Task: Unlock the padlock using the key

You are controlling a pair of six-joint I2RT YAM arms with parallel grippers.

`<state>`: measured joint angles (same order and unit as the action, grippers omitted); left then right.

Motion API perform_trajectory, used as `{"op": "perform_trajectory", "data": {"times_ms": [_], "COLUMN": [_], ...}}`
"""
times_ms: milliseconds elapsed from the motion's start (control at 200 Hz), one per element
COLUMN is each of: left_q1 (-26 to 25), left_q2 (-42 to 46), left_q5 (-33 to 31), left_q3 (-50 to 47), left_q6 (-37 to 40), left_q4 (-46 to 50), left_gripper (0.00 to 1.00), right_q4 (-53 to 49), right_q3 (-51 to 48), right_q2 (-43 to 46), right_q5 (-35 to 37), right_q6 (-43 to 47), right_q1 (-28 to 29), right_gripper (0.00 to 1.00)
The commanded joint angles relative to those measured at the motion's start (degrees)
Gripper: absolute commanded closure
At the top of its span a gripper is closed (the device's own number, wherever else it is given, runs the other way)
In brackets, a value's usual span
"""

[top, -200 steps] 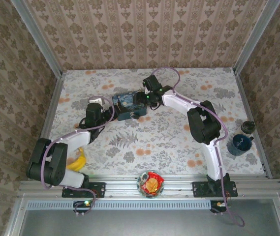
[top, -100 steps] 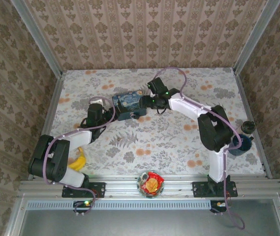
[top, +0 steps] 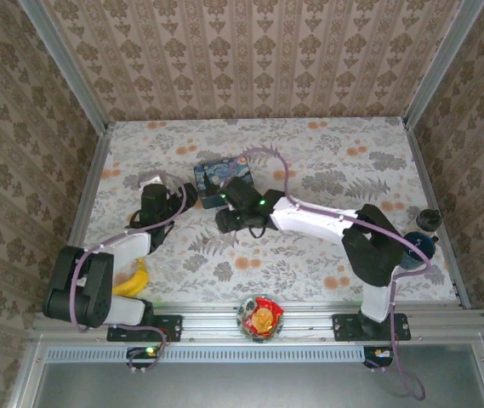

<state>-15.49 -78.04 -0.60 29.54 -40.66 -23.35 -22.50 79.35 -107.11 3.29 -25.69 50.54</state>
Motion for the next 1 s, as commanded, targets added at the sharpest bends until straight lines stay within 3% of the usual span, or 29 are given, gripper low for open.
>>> {"op": "perform_trajectory", "data": {"times_ms": [0,245,460,830,995], "left_q1": [1.3,2.7,3.6,3.8,3.8], "left_q2": [3.3,8.2,9.9,8.3,7.9], "left_q5": [-2.6,-5.7,-6.4,-4.9,-4.3], "left_q3": [-1.4,-3.8,-4.8,-4.1,-4.1], "left_q6": [-0.6,0.1,0.5,0.1,-0.2], "left_q4": [1.9,4.8,6.3,5.9,5.5], "left_gripper": [0.00,0.00,0.00,0.00,0.00], "right_q4": [-0.9,-5.2,-8.0,-10.5,-10.7], "right_q3": [4.2,13.5,18.8,22.4,22.6], "right_q2": [-4.7,-13.3,-18.8,-23.5,-24.6], "right_q5": [0.7,-3.1,-5.0,-6.6,-7.3], "right_q6": [0.5,3.2,4.3,3.4,3.0], "right_q1": [2.9,4.1,4.3,4.7,4.8], "right_gripper": [0.46,0.49,0.57,0.62,0.69]}}
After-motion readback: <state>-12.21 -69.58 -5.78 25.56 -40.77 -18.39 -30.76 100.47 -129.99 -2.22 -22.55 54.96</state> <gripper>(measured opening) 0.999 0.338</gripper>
